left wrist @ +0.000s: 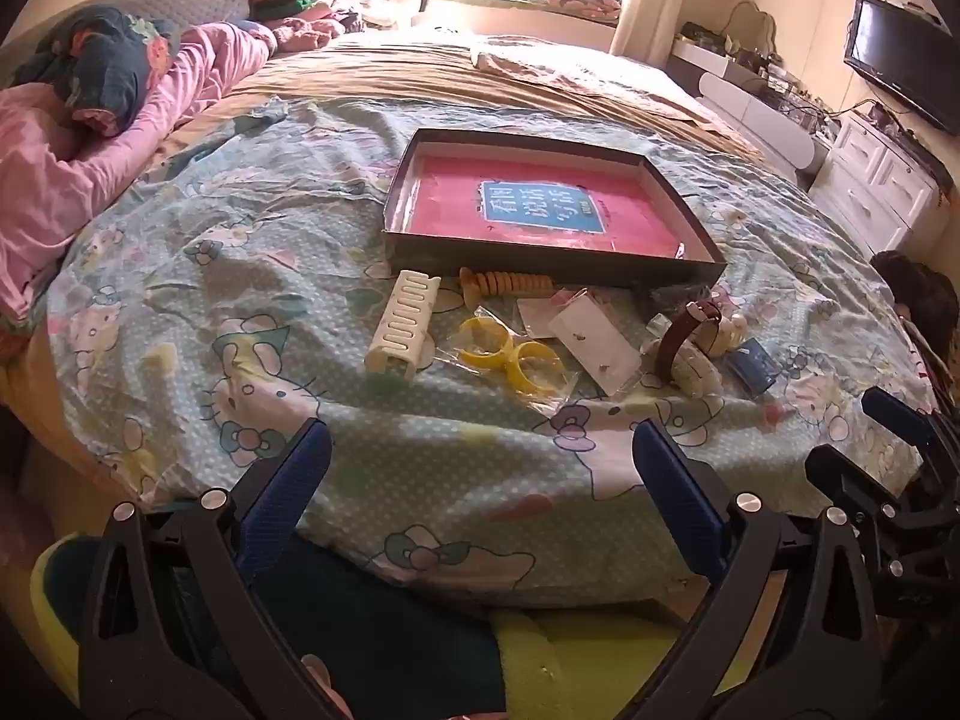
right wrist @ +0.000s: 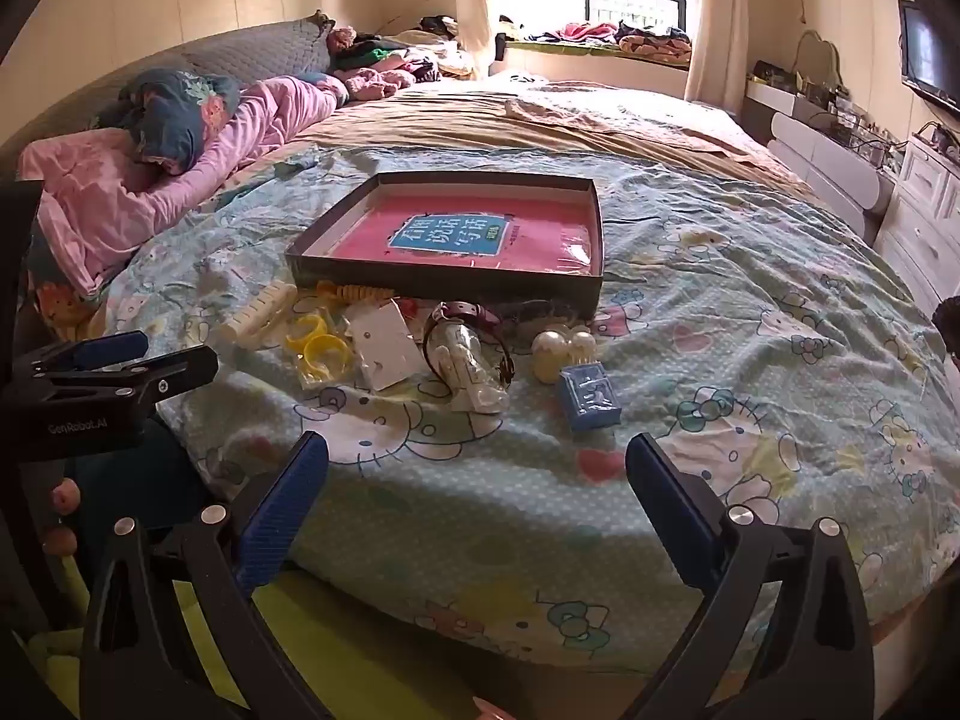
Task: Organize jewelry
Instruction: 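Move both tools toward the jewelry items beside the box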
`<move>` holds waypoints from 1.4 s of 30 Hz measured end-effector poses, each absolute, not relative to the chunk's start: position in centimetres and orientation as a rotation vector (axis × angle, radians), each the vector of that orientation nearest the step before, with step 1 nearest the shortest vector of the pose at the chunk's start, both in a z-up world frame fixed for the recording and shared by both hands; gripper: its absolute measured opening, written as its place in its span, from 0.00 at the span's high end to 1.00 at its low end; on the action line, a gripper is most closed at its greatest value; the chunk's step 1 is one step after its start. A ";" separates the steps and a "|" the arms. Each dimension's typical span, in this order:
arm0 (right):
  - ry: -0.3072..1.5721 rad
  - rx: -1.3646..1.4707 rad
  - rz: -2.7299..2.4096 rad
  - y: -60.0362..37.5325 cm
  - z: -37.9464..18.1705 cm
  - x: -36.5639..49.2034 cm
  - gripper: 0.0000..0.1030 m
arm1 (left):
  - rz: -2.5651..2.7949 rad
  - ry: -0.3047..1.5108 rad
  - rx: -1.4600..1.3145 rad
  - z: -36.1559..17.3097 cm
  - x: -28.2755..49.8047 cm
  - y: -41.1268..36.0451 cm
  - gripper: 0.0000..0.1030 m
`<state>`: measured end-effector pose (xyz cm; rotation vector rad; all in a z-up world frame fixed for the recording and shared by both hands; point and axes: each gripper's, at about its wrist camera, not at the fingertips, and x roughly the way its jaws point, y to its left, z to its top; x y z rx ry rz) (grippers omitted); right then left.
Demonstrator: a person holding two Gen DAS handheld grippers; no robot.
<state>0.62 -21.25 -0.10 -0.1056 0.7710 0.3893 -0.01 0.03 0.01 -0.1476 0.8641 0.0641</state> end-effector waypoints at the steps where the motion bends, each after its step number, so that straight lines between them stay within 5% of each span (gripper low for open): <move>1: 0.757 -0.106 0.390 -21.3 -0.1 0.5 0.04 | 0.065 0.863 -0.147 0.0 0.0 0.0 0.09; 42: 0.773 -0.110 0.413 -20.5 -0.1 0.3 0.04 | 0.051 0.860 -0.140 0.2 -0.3 -0.5 0.09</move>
